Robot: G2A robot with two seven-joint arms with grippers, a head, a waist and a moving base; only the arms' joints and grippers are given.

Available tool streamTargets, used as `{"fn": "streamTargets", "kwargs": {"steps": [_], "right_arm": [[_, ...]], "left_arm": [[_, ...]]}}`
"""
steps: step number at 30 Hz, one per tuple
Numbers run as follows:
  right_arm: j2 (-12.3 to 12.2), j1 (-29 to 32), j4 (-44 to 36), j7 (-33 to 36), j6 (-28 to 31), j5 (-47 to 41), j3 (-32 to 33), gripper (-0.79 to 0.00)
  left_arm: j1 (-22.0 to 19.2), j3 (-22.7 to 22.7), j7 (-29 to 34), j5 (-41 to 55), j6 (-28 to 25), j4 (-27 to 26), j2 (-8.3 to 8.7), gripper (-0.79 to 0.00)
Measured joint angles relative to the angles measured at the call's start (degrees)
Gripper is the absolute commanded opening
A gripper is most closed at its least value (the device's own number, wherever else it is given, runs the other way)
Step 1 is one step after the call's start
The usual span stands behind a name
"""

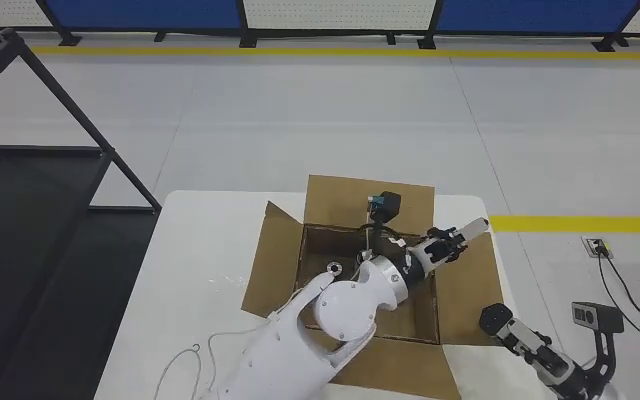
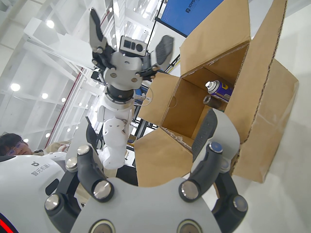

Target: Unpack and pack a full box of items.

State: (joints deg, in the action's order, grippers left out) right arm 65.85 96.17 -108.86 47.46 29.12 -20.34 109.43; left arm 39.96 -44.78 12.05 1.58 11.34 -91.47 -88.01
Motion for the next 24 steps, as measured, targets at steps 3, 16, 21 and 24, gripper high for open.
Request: {"fn": "streamTargets", "kwargs": {"steps": [3,16,21,24], "right_arm": [[-0.15,-0.22,0.73,0.23,-0.61,-0.23,0.16,0.0],[-0.36,-0.5,1.45,0.13,-2.33,-0.92,0.36,0.0],[-0.36,-0.5,1.45,0.13,-2.33,-0.92,0.36,0.0],[-0.36,-0.5,1.44,0.13,-2.33,-0.92,0.36,0.0]], "left_arm": [[8.26,-5.38,-0.19,-5.74,2.34,-11.09,2.21,0.0],[29.34,-14.26,-0.29,-13.59,0.9,-33.79,5.41,0.0],[29.34,-14.26,-0.3,-13.58,0.91,-33.78,5.41,0.0],[29.34,-14.26,-0.3,-13.58,0.91,-33.78,5.41,0.0]]}}
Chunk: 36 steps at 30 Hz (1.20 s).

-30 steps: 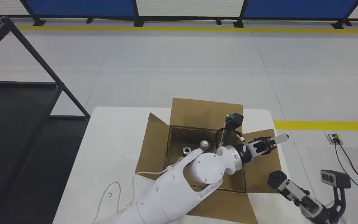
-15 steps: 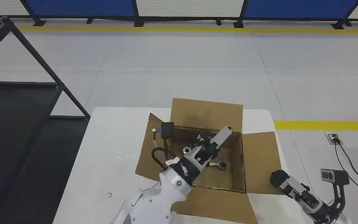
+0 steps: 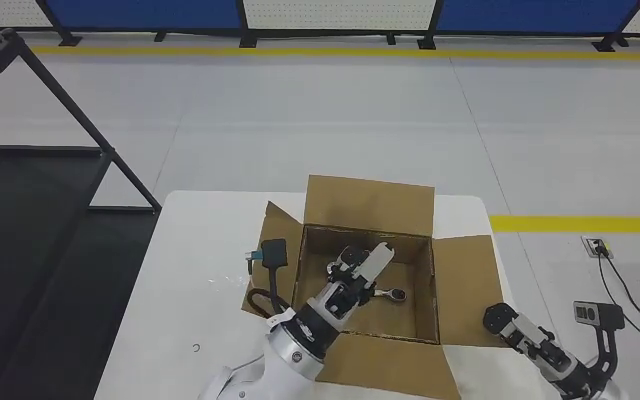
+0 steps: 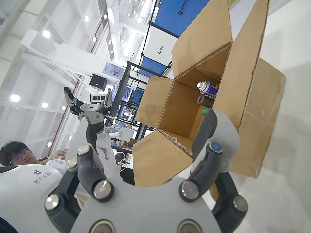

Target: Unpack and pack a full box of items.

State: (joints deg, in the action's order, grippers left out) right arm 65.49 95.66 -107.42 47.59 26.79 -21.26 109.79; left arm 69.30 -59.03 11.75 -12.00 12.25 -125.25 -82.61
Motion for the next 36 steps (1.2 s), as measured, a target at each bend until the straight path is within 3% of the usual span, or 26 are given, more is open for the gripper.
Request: {"fn": "streamTargets", "kwargs": {"steps": [4,13,24,31,36], "right_arm": [[0.0,-0.35,-1.31,-1.92,-1.65,2.87,-1.17,0.0],[-0.29,-1.16,2.03,-3.3,-5.1,7.39,-2.86,0.0],[-0.73,-2.39,5.85,-2.63,-4.87,6.73,-2.95,0.0],[-0.82,-1.6,-1.99,-4.51,-4.11,8.57,-3.25,0.0],[-1.0,-2.23,-10.54,-5.14,-8.16,14.13,-5.36,0.0]], "left_arm": [[0.9,-0.81,-0.92,1.74,-0.44,-1.05,-0.04,0.0],[10.42,-12.41,-7.03,8.79,-2.16,-9.02,0.59,0.0],[24.53,-27.27,-12.78,14.82,-13.99,-9.39,1.23,0.0],[28.56,-32.66,-13.02,15.6,-19.44,-9.4,1.47,0.0],[32.11,-37.93,-13.42,20.6,-24.15,-9.4,1.52,0.0]]}}
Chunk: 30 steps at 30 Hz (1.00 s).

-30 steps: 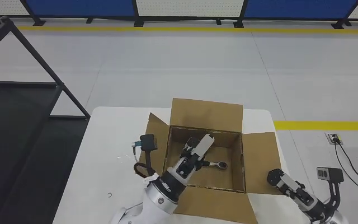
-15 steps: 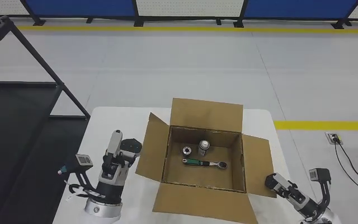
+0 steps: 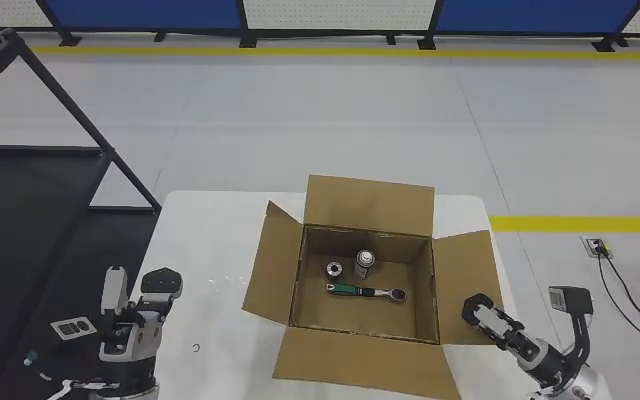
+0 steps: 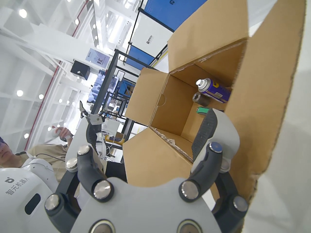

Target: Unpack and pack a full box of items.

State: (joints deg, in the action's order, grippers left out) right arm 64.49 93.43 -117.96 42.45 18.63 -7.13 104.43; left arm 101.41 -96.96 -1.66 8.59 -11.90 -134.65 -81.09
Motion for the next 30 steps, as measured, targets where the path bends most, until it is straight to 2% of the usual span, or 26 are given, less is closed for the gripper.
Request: {"fn": "streamTargets", "kwargs": {"steps": [6,13,30], "right_arm": [[-0.09,-5.12,-4.94,-2.4,-8.04,11.04,-7.24,0.0],[0.3,-14.62,-3.09,-3.53,-17.25,20.98,-19.2,0.0],[0.36,-15.43,-2.62,-4.6,-18.03,22.95,-20.65,0.0]], "left_arm": [[5.43,-3.68,2.25,6.39,-4.92,0.0,-0.02,0.0],[5.83,-3.57,2.59,7.27,-5.36,0.0,-0.04,0.0],[5.05,-3.57,2.58,7.52,-4.52,0.01,-0.01,0.0]]}}
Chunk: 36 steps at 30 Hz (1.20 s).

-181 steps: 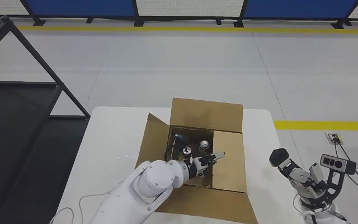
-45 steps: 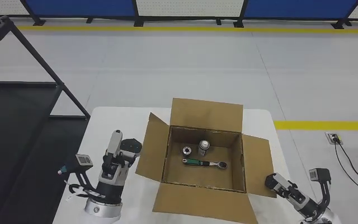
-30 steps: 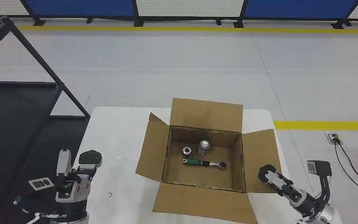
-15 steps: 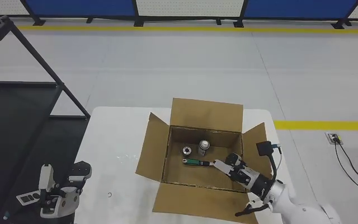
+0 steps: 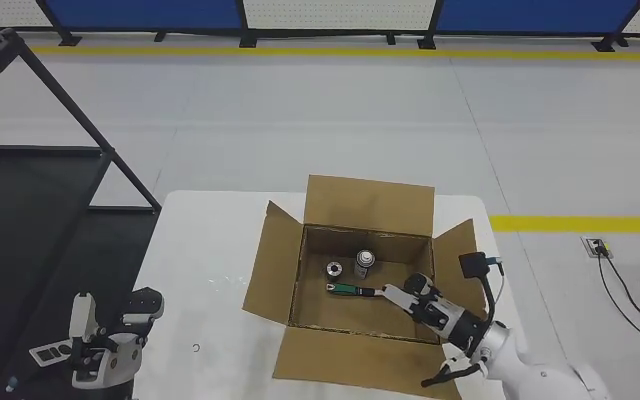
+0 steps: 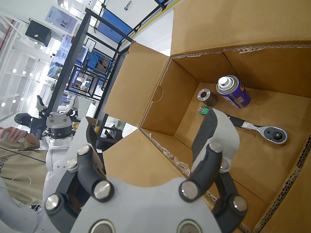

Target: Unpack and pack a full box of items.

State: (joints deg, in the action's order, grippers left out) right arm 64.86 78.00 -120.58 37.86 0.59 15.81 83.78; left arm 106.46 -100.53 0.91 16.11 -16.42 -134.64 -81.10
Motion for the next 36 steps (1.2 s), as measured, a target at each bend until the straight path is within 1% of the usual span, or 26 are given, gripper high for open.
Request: {"fn": "streamTargets", "kwargs": {"steps": [3,5,8,12,16,19,23,26,31,36], "right_arm": [[-0.02,-2.39,0.43,0.77,-0.53,4.05,-2.37,0.0],[-0.12,-4.3,0.7,1.81,-0.83,8.64,-3.77,0.0],[-0.08,-5.62,0.69,0.83,-3.74,12.65,-4.51,0.0],[-0.23,-4.06,-0.49,-1.03,-4.75,13.43,-2.4,0.0],[-0.45,-0.08,-2.32,-3.47,-7.38,14.5,1.46,0.0],[-0.55,3.5,-3.56,-5.29,-7.8,13.84,4.4,0.0],[-0.6,8.09,-3.5,-7.63,-5.99,11.42,8.07,0.0],[-0.6,9.7,-1.75,-8.42,-4.36,9.19,9.84,0.0],[-0.53,9.57,2.81,-9.07,-2.41,6.03,10.51,0.0],[-0.56,7.36,8.72,-8.32,0.5,3.15,10.37,0.0]], "left_arm": [[-1.55,-0.57,-0.11,1.31,1.78,0.09,0.05,0.0],[-2.19,-1.24,-0.13,2.18,2.51,0.12,0.09,0.0],[-2.32,-1.97,-0.16,3.48,2.54,0.23,0.08,0.0],[-1.88,-2.53,0.13,4.34,2.23,0.62,0.06,0.0],[-1.62,-2.36,0.29,4.42,2.02,0.76,0.02,0.0],[-1.82,-1.82,0.68,3.88,2.39,0.64,0.02,0.0],[-2.7,-0.88,1.14,2.61,3.36,0.56,0.07,0.0],[-3.45,-0.25,1.13,1.68,4.14,0.65,0.1,0.0],[-4.12,0.63,0.99,0.34,5.2,0.61,0.12,0.0],[-4.13,0.69,1.03,0.32,5.26,0.59,0.12,0.0]]}}
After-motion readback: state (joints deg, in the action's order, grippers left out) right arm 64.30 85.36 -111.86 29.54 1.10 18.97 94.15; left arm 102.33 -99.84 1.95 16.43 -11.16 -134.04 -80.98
